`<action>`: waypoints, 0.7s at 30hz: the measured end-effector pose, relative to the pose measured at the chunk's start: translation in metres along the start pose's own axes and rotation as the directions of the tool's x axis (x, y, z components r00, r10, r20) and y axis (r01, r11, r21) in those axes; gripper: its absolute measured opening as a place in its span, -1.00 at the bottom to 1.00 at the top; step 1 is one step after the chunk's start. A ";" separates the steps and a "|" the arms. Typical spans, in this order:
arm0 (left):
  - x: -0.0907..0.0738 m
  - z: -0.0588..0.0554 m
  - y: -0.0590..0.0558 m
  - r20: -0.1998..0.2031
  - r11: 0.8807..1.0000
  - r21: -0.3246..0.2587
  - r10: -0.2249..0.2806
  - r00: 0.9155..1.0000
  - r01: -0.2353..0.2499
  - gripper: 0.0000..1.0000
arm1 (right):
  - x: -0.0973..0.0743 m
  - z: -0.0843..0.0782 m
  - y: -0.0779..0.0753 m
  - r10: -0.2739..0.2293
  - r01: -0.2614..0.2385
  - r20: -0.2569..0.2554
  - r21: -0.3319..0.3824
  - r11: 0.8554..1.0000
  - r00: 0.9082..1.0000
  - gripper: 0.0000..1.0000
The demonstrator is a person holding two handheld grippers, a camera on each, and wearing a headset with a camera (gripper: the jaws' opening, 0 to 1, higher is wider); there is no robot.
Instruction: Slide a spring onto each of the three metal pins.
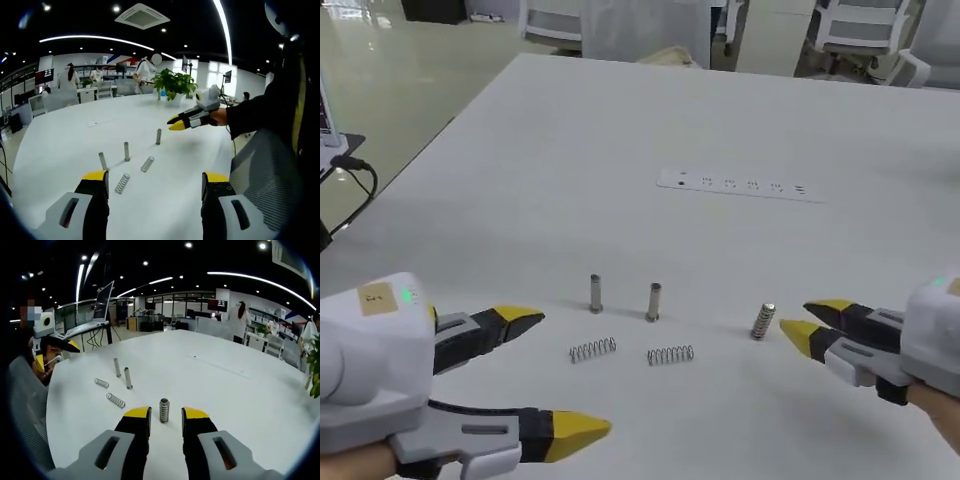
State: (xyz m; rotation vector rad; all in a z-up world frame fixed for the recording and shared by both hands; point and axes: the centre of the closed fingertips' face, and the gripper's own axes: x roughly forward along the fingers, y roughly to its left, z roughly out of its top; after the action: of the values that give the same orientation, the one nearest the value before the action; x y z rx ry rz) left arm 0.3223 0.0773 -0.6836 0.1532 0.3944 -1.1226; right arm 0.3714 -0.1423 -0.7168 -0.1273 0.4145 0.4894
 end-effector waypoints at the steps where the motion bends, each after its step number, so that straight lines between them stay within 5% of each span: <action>1: 0.001 0.000 0.000 -0.004 1.000 0.003 -0.006 1.000 0.006 0.42 | -0.002 0.002 0.001 -0.001 0.001 0.005 -0.002 1.000 1.000 -0.55; 21: 0.056 -0.006 0.008 -0.063 0.992 0.068 -0.104 0.993 0.109 0.05 | -0.031 0.035 0.024 -0.009 0.012 0.095 -0.024 1.000 0.995 -0.53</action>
State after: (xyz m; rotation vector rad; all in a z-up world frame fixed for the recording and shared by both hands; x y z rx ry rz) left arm 0.3487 0.0354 -0.7108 0.2311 0.4193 -1.2403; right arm 0.3478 -0.1270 -0.6723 -0.1294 0.3151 0.4883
